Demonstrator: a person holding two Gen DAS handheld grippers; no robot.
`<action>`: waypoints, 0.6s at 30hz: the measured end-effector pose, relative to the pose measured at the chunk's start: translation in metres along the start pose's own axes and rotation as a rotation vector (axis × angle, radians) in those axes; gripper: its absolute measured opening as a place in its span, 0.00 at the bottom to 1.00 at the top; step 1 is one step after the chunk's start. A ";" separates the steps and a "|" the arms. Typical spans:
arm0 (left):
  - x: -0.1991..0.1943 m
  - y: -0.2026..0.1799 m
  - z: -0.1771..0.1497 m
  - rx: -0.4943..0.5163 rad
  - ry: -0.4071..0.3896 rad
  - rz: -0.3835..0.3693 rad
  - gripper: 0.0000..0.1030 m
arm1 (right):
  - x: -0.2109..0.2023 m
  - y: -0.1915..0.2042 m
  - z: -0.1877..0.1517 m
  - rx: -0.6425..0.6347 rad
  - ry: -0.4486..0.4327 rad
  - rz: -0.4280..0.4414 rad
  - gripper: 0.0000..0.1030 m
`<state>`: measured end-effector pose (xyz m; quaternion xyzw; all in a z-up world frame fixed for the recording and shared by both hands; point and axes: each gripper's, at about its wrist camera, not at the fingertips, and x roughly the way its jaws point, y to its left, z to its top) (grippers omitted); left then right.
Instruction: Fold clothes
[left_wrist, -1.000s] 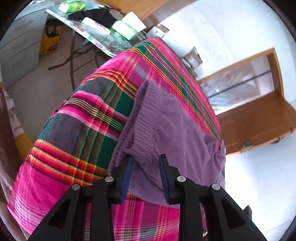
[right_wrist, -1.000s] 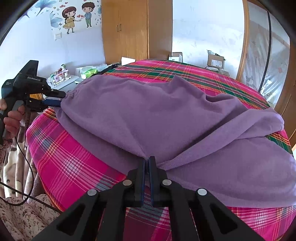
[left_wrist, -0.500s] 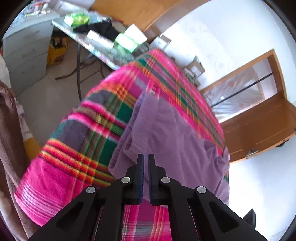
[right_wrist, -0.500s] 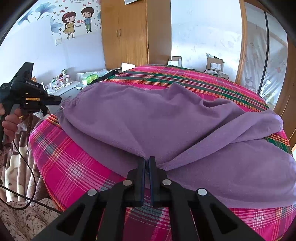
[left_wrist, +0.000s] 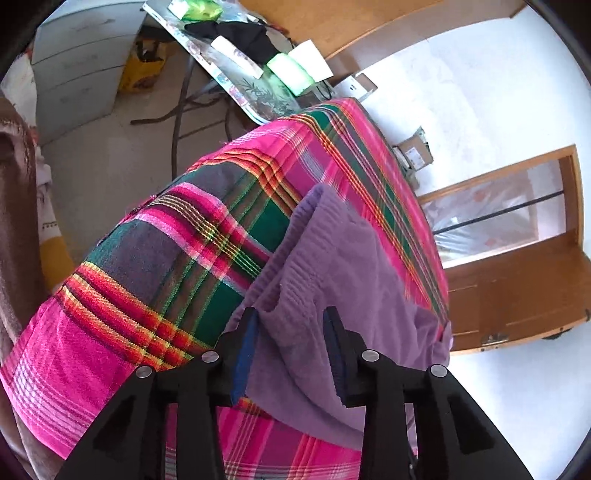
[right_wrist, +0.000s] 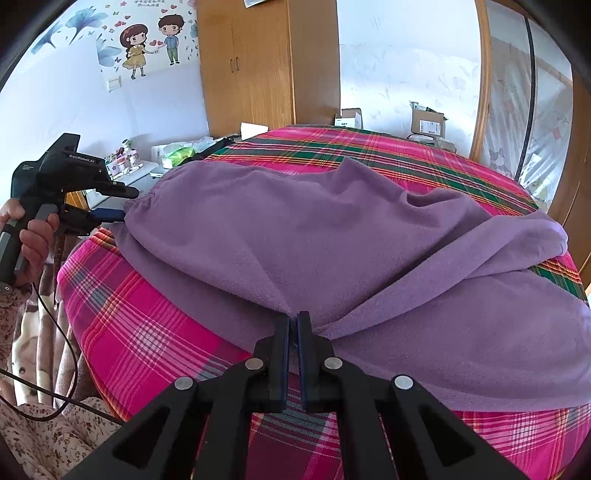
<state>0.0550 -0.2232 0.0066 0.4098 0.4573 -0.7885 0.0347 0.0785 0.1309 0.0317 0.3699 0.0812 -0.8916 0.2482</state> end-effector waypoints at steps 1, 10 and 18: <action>-0.003 -0.001 -0.001 0.010 -0.008 0.002 0.14 | -0.001 0.000 0.000 0.000 -0.002 0.000 0.04; -0.027 -0.010 -0.007 0.098 -0.075 0.027 0.10 | -0.021 0.003 0.004 -0.024 -0.060 0.000 0.04; -0.016 0.002 -0.015 0.095 -0.043 0.099 0.10 | -0.007 0.002 -0.002 -0.031 0.007 0.007 0.04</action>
